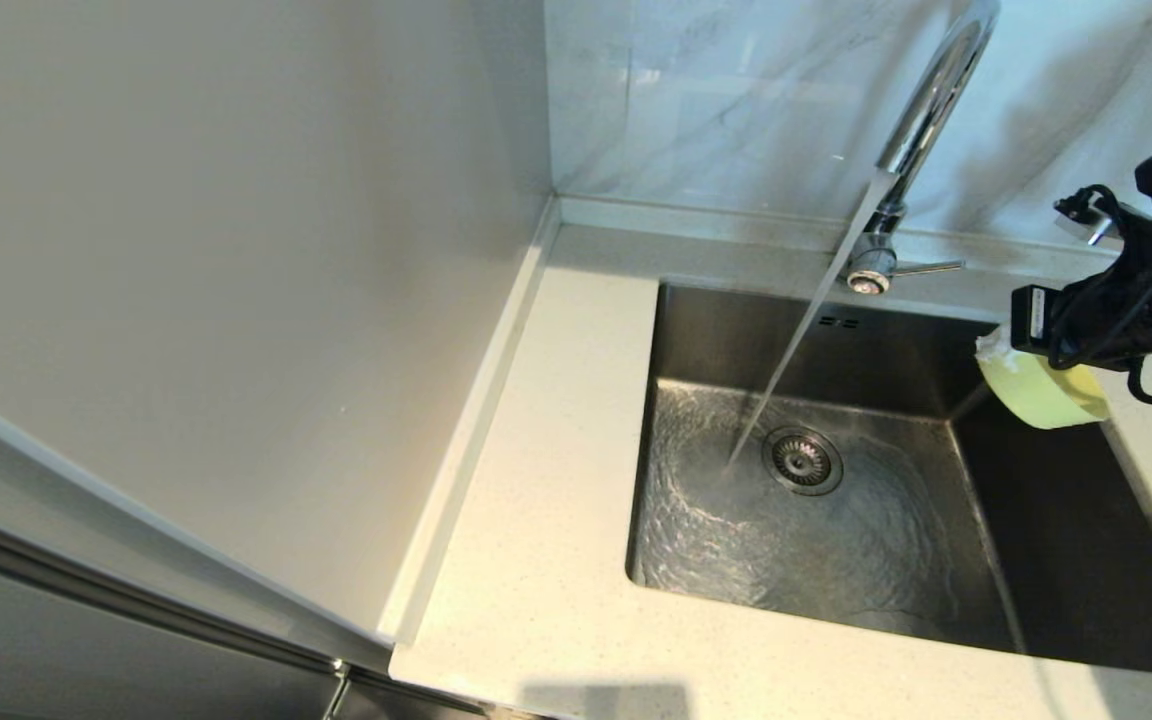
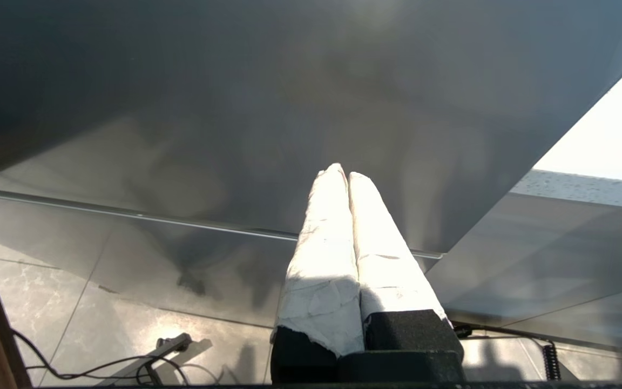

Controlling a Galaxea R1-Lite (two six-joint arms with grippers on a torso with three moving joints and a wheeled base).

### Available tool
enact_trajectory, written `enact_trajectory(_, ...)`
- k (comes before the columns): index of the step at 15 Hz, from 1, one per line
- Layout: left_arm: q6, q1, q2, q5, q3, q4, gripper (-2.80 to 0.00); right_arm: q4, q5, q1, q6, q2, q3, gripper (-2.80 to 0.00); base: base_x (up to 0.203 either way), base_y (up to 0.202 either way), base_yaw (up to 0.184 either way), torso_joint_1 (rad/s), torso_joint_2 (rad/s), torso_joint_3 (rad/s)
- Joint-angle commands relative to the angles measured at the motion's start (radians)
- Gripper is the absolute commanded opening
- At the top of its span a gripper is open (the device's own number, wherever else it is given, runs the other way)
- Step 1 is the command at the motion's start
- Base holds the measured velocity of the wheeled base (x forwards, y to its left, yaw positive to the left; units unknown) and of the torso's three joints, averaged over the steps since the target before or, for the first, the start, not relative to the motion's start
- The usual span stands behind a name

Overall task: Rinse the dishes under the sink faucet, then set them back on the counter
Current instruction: Rinse the bowl

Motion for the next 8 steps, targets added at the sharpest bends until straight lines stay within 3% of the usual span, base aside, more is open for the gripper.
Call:
enact_trajectory(1, -0.001, 0.000, 0.000, 0.000, 0.000, 0.002, -2.80, 0.001, 0.016, 0.091, 0.002, -0.128, 0.068, -2.80, 0.000, 0.000, 0.000, 0.000, 0.00, 0.000)
enact_trajectory(4, -0.001, 0.000, 0.000, 0.000, 0.000, 0.000, -2.80, -0.059, 0.133, 0.141, 0.082, -0.212, 0.162, -2.80, 0.000, 0.000, 0.000, 0.000, 0.00, 0.000)
enact_trajectory(8, -0.001, 0.000, 0.000, 0.000, 0.000, 0.000, -2.80, -0.447, 0.253, 0.190, 0.108, -0.252, 0.371, -2.80, 0.000, 0.000, 0.000, 0.000, 0.00, 0.000)
